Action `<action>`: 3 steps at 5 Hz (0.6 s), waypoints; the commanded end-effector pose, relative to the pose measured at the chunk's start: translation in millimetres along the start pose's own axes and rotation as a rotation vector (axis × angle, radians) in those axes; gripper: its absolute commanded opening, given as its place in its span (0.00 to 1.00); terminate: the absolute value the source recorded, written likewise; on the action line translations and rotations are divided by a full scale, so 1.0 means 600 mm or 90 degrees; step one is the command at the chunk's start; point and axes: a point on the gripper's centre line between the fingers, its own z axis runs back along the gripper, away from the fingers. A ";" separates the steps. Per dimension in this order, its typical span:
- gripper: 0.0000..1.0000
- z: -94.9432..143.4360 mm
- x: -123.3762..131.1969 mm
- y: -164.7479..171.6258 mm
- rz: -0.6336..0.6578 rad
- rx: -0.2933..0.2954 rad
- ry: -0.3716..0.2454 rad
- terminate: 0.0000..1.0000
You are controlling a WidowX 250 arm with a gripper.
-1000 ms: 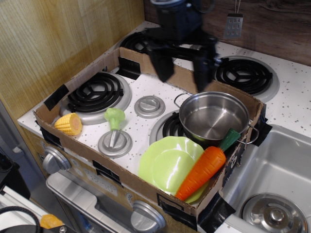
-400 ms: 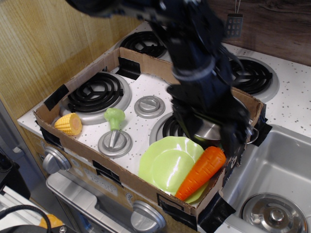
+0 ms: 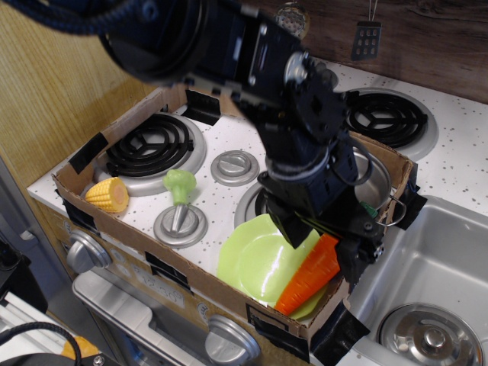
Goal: Take carrot off plate
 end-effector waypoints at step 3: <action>1.00 -0.038 0.000 0.034 0.003 -0.035 -0.029 0.00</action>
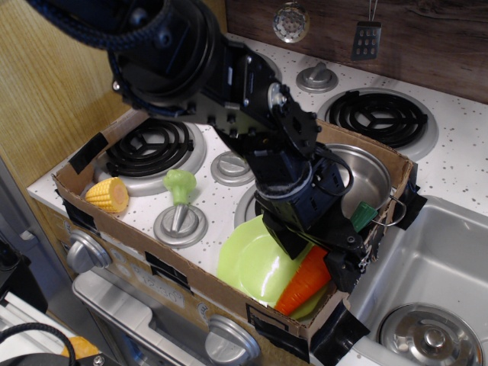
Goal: Take carrot off plate
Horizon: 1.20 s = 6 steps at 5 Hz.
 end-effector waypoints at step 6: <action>0.00 0.118 0.101 0.060 -0.052 0.071 0.104 0.00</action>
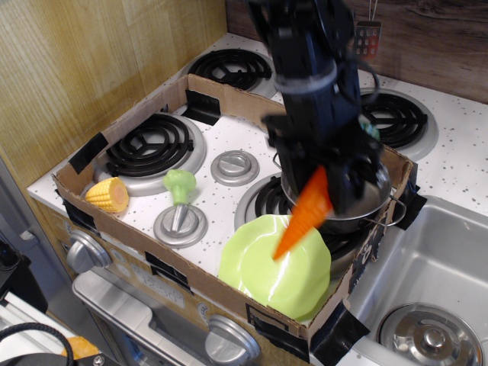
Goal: Take carrot off plate
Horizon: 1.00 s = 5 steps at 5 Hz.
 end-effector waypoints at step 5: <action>0.00 0.002 0.088 0.230 -0.325 0.199 0.160 0.00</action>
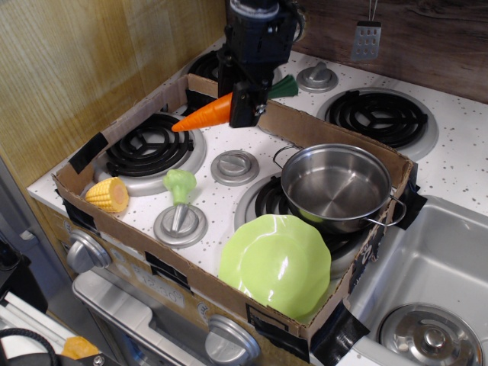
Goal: Take carrot off plate
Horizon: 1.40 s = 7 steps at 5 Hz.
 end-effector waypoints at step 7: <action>1.00 0.001 0.033 0.044 -0.014 0.043 -0.132 0.00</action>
